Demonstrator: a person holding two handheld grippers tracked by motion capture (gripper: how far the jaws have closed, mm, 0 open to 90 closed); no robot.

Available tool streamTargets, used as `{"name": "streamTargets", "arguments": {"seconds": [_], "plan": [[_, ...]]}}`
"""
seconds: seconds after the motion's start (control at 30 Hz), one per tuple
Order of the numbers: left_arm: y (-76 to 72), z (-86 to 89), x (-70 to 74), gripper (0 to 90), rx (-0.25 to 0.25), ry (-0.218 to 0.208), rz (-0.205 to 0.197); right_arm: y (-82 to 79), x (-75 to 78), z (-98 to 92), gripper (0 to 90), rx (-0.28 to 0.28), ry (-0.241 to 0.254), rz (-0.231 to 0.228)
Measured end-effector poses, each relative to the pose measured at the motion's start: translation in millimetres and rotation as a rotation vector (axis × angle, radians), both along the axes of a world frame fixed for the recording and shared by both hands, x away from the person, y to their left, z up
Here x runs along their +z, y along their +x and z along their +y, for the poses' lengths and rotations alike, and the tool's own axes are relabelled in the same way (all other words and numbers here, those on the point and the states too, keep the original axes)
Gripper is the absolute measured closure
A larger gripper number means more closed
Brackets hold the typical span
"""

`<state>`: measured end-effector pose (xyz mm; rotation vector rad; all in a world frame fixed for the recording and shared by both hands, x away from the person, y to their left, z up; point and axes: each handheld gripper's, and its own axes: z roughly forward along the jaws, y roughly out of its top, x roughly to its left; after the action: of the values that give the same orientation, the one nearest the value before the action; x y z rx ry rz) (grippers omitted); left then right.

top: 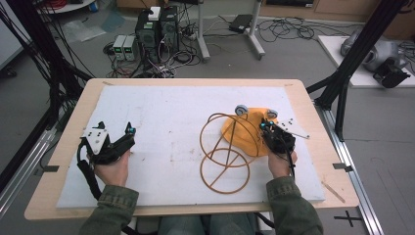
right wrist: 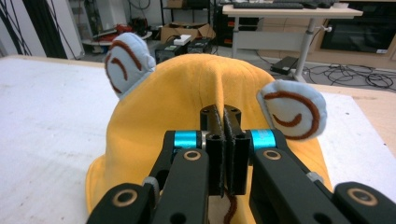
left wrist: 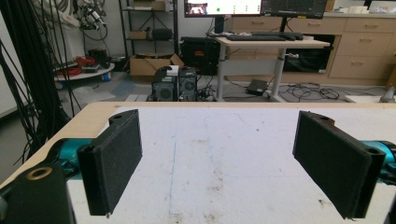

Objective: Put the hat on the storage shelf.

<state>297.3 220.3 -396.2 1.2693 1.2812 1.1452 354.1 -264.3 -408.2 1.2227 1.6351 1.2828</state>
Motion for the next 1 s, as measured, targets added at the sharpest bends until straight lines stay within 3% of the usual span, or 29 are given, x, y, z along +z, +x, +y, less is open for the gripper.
{"name": "streamTargets", "arguments": {"seconds": [0.27, 0.37, 0.47, 0.67, 1.0], "plan": [[0.5, 0.4, 0.1, 15.9, 0.001, -0.013, 0.003, -5.1, 18.5, -6.5, 89.8, -0.005, 0.026, -0.060], [0.6, 0.1, 1.2, 15.9, 0.002, -0.015, -0.001, -7.2, 37.6, -9.5, 89.8, -0.002, 0.054, -0.085], [1.3, -0.8, 1.6, 16.0, -0.003, -0.016, -0.003, -8.3, 49.5, -9.8, 89.8, -0.002, 0.039, -0.107], [1.6, -0.8, 2.5, 16.0, -0.006, -0.033, -0.008, -9.3, 92.7, -11.2, 89.7, 0.003, 0.034, -0.168], [1.2, -0.3, 2.9, 16.0, -0.009, -0.033, -0.007, -7.5, 120.4, -14.7, 89.7, 0.001, 0.047, -0.201]]}}
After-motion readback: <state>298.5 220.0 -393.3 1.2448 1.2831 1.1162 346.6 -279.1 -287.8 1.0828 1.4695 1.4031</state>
